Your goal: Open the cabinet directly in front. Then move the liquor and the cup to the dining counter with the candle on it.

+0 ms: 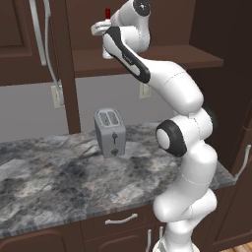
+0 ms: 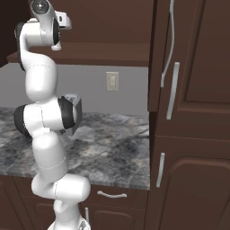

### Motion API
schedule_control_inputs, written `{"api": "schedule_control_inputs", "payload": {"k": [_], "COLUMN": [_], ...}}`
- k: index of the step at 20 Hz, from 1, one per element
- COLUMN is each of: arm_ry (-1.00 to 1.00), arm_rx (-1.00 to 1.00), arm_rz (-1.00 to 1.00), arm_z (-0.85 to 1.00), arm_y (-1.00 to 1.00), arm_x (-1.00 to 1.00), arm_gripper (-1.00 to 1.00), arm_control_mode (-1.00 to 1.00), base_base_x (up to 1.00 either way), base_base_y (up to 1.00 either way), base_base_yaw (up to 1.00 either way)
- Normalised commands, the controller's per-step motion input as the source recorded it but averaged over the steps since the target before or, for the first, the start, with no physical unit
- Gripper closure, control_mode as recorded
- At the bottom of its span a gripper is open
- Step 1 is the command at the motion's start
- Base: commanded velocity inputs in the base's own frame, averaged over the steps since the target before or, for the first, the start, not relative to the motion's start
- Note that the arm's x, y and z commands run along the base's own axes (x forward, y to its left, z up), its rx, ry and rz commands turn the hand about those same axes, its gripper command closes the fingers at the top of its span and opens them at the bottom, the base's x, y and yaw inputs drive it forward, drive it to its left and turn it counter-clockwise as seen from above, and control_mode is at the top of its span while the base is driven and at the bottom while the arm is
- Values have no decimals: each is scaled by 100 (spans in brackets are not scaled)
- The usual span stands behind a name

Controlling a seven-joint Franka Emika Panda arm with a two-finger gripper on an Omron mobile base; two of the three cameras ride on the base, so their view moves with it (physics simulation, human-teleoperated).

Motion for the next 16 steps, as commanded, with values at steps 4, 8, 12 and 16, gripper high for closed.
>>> {"api": "schedule_control_inputs", "payload": {"k": [4, 8, 12, 16], "arm_ry": [0, -1, -10, -16], "arm_rx": [0, 0, 0, 1], "arm_rz": [0, 0, 0, 1], "arm_z": [0, 0, -4, -30], "arm_y": [0, -22, -34, -41], "arm_x": [-6, -64, -100, -100], "arm_gripper": [100, 100, 100, 100], "arm_control_mode": [-100, -100, -100, -100], "base_base_x": [0, 0, 0, 0], "base_base_y": [0, 0, 0, 0], "base_base_yaw": [0, 0, 0, 0]}}
